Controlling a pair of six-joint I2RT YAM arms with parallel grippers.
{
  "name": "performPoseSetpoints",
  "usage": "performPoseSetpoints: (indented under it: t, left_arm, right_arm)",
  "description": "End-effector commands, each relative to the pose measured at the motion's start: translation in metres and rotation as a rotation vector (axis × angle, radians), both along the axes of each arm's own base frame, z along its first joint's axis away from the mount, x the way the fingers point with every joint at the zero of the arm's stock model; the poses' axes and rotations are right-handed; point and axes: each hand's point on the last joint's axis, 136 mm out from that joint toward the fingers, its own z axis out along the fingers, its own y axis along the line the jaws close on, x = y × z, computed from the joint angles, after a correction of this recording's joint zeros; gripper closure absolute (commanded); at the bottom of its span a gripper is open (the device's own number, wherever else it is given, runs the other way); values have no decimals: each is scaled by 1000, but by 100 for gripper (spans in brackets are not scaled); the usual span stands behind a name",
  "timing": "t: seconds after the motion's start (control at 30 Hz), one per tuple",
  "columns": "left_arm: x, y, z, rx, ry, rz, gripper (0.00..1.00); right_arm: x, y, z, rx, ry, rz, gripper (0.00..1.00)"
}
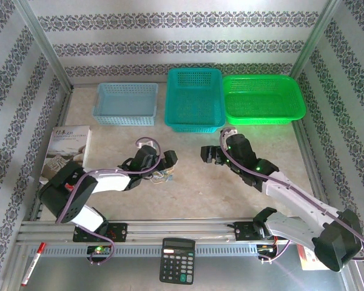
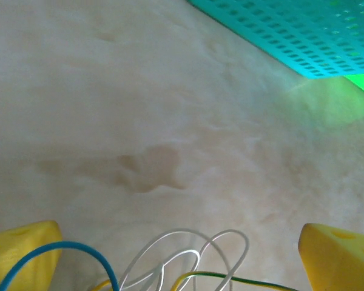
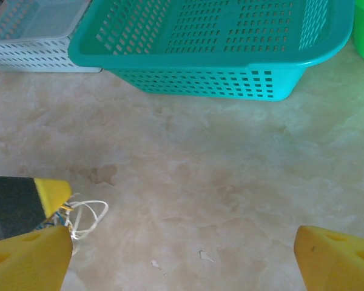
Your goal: Untangle the cables
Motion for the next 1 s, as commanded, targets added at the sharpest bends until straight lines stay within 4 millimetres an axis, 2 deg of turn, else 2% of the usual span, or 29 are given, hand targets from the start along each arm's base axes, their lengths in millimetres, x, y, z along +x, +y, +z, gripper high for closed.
performPoseSetpoints:
  t: [0.0, 0.17, 0.3, 0.47, 0.6, 0.77, 0.97]
  left_arm:
    - [19, -25, 40, -103, -86, 13, 0]
    - [21, -15, 77, -12, -140, 6, 0]
    - [20, 10, 106, 67, -185, 27, 0]
    - [17, 45, 123, 130, -211, 84, 0]
    - [13, 70, 126, 195, -204, 118, 0]
    - [8, 101, 122, 183, -166, 184, 0]
    - [1, 118, 117, 132, -145, 220, 0]
  right_arm:
    - [4, 10, 16, 40, -7, 36, 8]
    - [4, 24, 8, 54, 45, 90, 17]
    - [2, 42, -4, 37, 85, 158, 26]
    - [-1, 73, -18, -16, 127, 263, 33]
    - [-2, 98, -33, -77, 156, 320, 35]
    - [-1, 124, -49, -176, 170, 363, 35]
    - [13, 131, -63, -261, 171, 328, 38]
